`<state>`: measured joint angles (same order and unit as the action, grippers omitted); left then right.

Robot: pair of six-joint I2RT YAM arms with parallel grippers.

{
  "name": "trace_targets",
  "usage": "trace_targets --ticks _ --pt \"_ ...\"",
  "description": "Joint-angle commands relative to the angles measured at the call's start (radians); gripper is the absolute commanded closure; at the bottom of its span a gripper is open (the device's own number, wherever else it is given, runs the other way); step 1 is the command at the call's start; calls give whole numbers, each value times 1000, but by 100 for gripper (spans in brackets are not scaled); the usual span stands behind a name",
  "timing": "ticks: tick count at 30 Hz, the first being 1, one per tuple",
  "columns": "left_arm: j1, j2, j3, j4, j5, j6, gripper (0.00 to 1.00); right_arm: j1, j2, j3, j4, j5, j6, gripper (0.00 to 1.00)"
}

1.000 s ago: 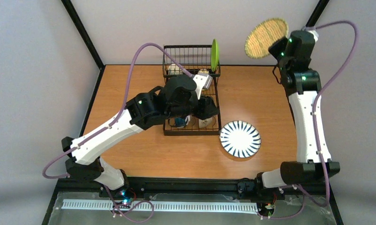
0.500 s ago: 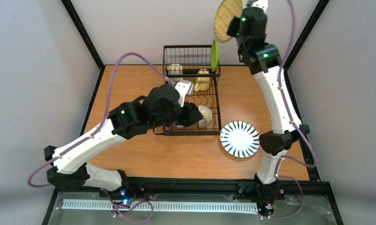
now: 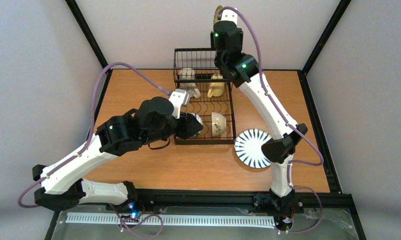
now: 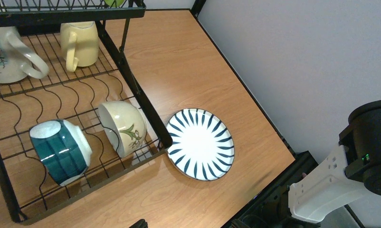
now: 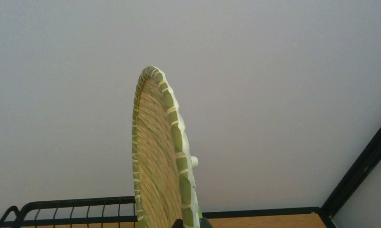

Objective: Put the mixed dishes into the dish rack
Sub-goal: Place the plate on the dish rack.

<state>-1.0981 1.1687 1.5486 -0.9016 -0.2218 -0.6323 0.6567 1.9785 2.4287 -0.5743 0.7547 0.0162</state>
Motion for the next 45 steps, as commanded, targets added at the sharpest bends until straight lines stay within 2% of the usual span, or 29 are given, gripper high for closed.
trace_targets --ticks 1,17,27,45 --pt "-10 -39 -13 -43 -28 -10 0 43 34 35 124 145 -137 98" --pt "-10 -72 -32 -62 -34 21 0 63 130 34 163 271 -213 98" --pt "-10 -76 -33 -69 -47 34 0 41 144 17 68 260 -109 98" --pt "-10 -78 -43 -69 -59 50 0 13 141 -74 14 240 2 98"
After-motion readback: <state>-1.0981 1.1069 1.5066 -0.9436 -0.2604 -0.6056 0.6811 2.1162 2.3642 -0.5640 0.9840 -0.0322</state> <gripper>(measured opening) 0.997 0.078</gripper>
